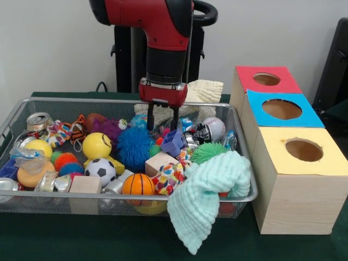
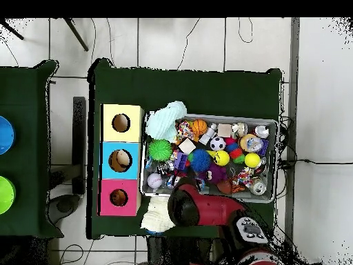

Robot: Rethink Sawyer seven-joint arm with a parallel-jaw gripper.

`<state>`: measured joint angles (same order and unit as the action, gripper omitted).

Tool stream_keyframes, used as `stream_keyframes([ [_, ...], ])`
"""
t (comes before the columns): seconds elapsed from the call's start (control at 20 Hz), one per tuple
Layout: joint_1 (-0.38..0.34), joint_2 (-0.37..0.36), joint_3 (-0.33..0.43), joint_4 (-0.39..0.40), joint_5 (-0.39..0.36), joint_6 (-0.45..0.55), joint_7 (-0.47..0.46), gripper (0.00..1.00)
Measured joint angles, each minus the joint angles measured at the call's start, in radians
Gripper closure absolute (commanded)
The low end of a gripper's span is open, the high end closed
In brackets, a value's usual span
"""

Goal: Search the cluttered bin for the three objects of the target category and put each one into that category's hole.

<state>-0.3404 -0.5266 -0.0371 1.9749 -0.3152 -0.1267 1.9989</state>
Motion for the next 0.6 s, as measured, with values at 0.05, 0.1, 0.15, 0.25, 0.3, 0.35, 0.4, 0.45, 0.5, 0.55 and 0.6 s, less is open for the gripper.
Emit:
stream_keyframes([
  [0.05,-0.017,-0.019,0.005,0.016,-0.005,0.009,0.000,0.00],
  [0.1,-0.028,-0.033,0.008,0.027,-0.009,0.019,0.000,0.00],
  [0.15,-0.037,-0.044,0.011,0.034,-0.013,0.027,0.000,0.00],
  [0.25,-0.075,-0.092,0.020,0.061,-0.025,0.068,0.000,0.00],
  [0.3,-0.090,-0.111,0.024,0.070,-0.030,0.086,0.000,0.00],
  [0.35,-0.103,-0.127,0.027,0.077,-0.035,0.102,0.000,0.00],
  [0.4,-0.116,-0.141,0.030,0.083,-0.039,0.117,0.000,0.00],
  [0.45,-0.128,-0.156,0.034,0.089,-0.042,0.132,0.000,0.00],
  [0.5,-0.141,-0.171,0.037,0.096,-0.046,0.146,0.000,0.00],
  [0.55,-0.155,-0.187,0.042,0.102,-0.051,0.163,0.000,0.00],
  [0.6,-0.189,-0.221,0.054,0.114,-0.060,0.198,0.000,0.00],
])
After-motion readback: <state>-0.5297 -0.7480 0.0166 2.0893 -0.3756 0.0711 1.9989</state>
